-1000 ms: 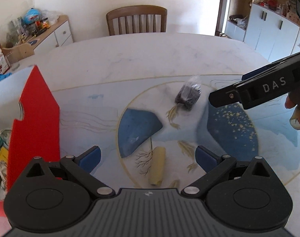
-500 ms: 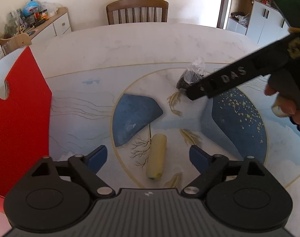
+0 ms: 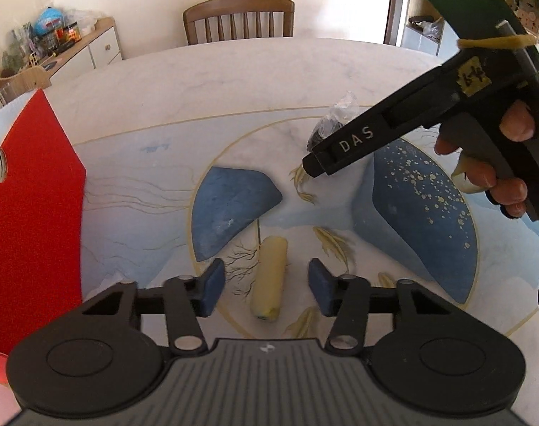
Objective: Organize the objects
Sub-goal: 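Grasp the cream foam roller with the left gripper while the right grasps the bag of black pieces, then carry the foam roller and bag of black pieces over the cardboard box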
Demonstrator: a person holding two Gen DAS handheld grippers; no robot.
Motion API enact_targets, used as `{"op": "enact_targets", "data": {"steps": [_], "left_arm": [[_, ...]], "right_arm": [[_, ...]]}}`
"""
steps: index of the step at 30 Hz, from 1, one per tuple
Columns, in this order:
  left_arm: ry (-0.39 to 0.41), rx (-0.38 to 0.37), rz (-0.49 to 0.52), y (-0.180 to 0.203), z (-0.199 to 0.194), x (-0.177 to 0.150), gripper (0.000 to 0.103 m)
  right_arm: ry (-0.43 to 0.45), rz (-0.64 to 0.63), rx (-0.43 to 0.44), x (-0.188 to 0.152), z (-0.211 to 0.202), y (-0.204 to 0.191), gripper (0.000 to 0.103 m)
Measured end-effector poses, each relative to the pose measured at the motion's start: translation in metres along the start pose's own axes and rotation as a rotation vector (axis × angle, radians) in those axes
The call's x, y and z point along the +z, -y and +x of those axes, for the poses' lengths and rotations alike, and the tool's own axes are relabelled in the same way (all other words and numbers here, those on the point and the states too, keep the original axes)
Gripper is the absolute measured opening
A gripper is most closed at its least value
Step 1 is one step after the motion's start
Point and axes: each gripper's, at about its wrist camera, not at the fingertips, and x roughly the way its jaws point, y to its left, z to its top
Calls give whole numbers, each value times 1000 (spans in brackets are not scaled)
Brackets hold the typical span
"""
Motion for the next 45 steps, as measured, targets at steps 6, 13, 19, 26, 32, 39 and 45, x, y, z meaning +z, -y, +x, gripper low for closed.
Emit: {"op": "enact_targets", "data": {"steps": [6,13,19,26,32,39,45], "left_arm": [[5,-3,38,8,-4,0,32],[14,11,52,9,-9,-1,17],[12,10,27,5,-12,-2,16],[32,-3,2,1,-28,-2,16],[39,-21,-51,-9,-49,0,16],[34,-36,-133,-27,-77,3,16],[54,-29,-177,-51,-105,9,16]], "right_arm": [[7,-6,-18,1,-1,0,41],[9,-36,-42,-2,-4,-3,31],[21,-53,-40,-6,-20,-9,31],[17,-53,2,-19,-50,-22,31],[30,-71,30,-28,-81,-39,30],[38,-67,63,-27,-110,-59,31],[67,-53,77,-20,-130,-75,31]]}}
